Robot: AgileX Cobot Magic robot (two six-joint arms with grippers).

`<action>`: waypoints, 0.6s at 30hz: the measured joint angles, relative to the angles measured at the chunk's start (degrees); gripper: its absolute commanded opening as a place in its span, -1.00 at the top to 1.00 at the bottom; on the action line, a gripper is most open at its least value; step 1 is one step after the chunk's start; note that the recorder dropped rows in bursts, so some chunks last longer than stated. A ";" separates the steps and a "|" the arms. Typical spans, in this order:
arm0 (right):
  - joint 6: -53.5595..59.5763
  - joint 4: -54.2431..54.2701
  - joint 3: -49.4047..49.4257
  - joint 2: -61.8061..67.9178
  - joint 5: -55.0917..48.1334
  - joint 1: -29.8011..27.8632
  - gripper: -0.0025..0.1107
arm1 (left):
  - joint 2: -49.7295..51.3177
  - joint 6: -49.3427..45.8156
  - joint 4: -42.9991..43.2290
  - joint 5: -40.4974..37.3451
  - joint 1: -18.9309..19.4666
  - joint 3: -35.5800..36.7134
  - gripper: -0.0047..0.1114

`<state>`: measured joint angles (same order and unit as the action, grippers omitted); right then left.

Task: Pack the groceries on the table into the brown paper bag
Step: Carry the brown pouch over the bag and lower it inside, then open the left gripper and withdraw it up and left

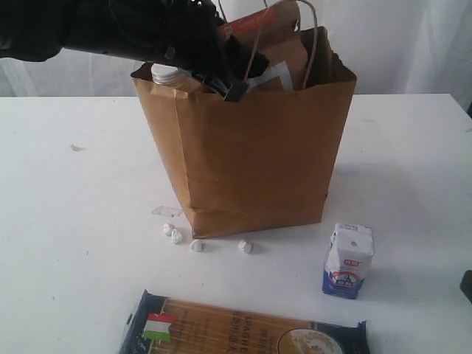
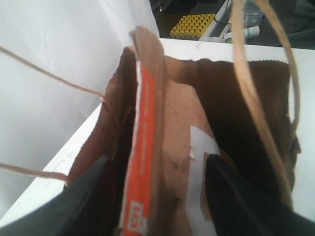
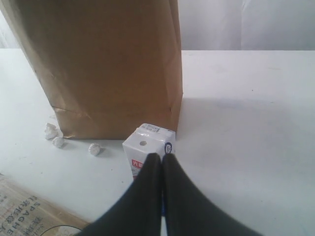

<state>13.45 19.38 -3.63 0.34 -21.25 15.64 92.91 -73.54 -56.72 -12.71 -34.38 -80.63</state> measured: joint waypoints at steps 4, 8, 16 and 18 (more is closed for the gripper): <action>0.00 0.00 0.00 0.00 0.00 0.00 0.96 | -1.11 -0.12 0.00 -0.46 -0.40 0.00 -0.10; 0.00 0.00 0.00 0.00 0.00 0.00 0.96 | -1.47 -0.12 0.00 -0.58 -0.40 0.00 -0.10; 0.00 0.00 0.00 0.00 0.00 0.00 0.96 | -1.92 -0.12 0.00 1.54 -0.40 0.00 -0.10; 0.00 0.00 0.00 0.00 0.00 0.00 0.96 | -2.49 -0.12 0.00 1.78 -0.40 0.00 -0.10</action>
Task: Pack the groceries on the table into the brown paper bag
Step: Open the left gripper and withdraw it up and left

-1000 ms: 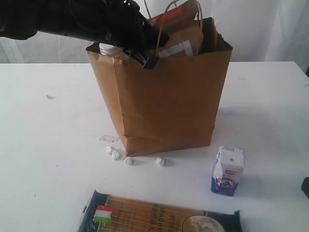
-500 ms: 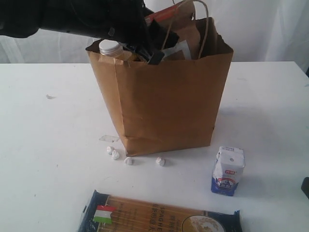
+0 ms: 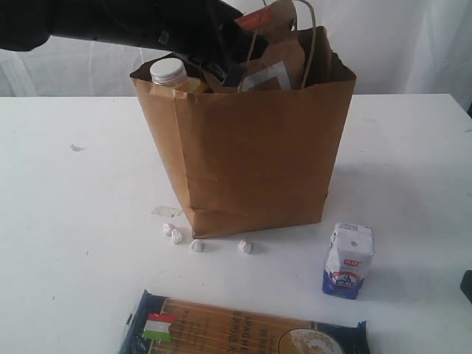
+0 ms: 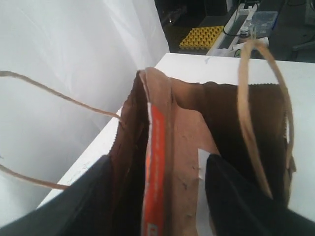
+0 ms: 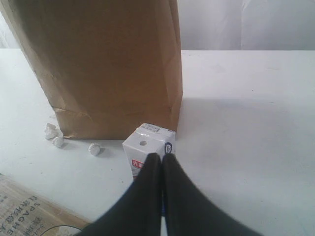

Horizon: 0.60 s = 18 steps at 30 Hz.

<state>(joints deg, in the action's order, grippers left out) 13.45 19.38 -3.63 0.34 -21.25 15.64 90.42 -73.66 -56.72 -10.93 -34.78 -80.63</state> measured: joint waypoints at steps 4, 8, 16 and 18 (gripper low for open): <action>0.00 0.00 0.00 0.00 0.00 0.00 0.96 | -1.88 0.00 0.00 0.42 0.00 0.00 -0.10; 0.00 0.00 0.00 0.00 0.00 0.00 0.96 | -3.28 0.00 0.00 0.66 0.00 0.00 -0.10; 0.00 0.00 0.00 0.00 0.00 0.00 0.96 | -4.03 0.12 0.00 1.16 0.00 0.00 -0.10; 0.00 0.00 0.00 0.00 0.00 0.00 0.96 | -4.30 0.12 0.00 1.65 0.00 0.00 -0.10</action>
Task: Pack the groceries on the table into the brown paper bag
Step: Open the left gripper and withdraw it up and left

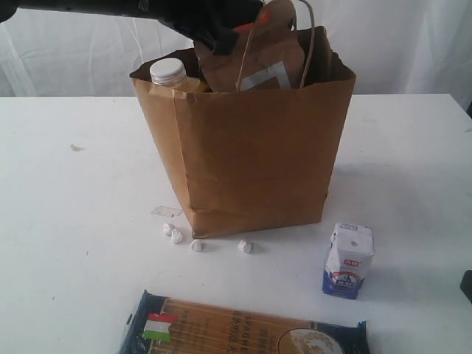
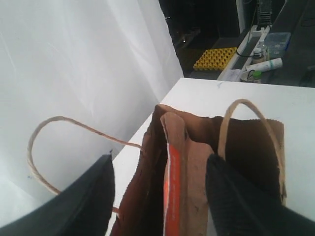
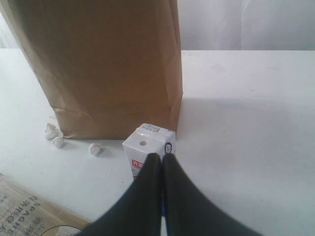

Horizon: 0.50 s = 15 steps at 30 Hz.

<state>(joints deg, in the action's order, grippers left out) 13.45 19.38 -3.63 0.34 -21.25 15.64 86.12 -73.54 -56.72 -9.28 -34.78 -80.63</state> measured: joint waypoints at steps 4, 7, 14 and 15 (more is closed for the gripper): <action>0.00 0.00 0.00 0.00 0.00 0.00 0.96 | -1.64 0.00 0.00 1.17 0.00 0.00 -0.10; 0.00 0.00 0.00 0.00 0.00 0.00 0.96 | -2.99 0.00 0.00 1.52 0.00 0.00 -0.10; 0.00 0.00 0.00 0.00 0.00 0.00 0.96 | -4.99 0.22 0.00 1.85 0.00 0.00 -0.10; 0.00 0.00 0.00 0.00 0.00 0.00 0.96 | -5.15 0.69 0.00 1.85 0.00 0.00 -0.10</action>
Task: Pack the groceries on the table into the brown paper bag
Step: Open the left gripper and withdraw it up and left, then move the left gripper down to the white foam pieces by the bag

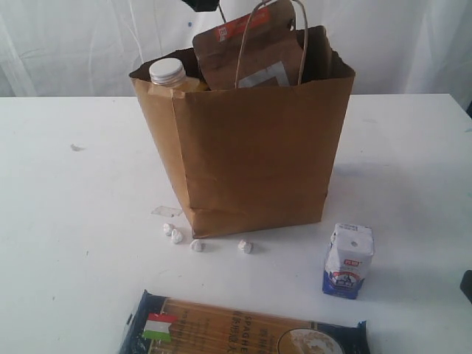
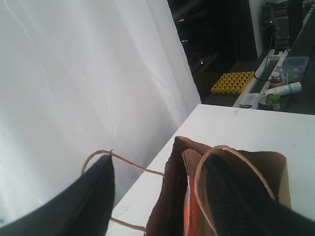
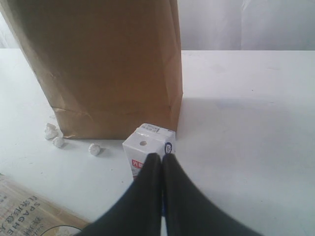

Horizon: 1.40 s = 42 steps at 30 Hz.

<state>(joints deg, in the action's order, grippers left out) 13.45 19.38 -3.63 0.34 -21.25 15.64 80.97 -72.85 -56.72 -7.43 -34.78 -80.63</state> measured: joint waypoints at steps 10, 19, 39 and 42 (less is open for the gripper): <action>0.00 0.00 0.00 0.00 0.00 0.00 0.96 | -1.87 3.63 0.00 -2.42 3.28 0.00 -0.10; 0.00 0.00 0.00 0.00 0.00 0.00 0.96 | -7.09 20.73 16.92 -15.27 11.38 0.00 -0.10; 0.00 0.00 0.00 0.00 0.00 0.00 0.96 | -13.51 48.77 43.33 -55.20 15.96 5.20 -0.10; 0.00 0.00 0.00 0.00 0.00 0.00 0.96 | -13.51 50.07 43.67 -52.98 16.04 11.40 -0.10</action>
<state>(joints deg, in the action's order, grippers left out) 13.45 19.38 -3.63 0.34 -21.25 15.64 67.46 -22.78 -13.05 -60.40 -18.74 -69.23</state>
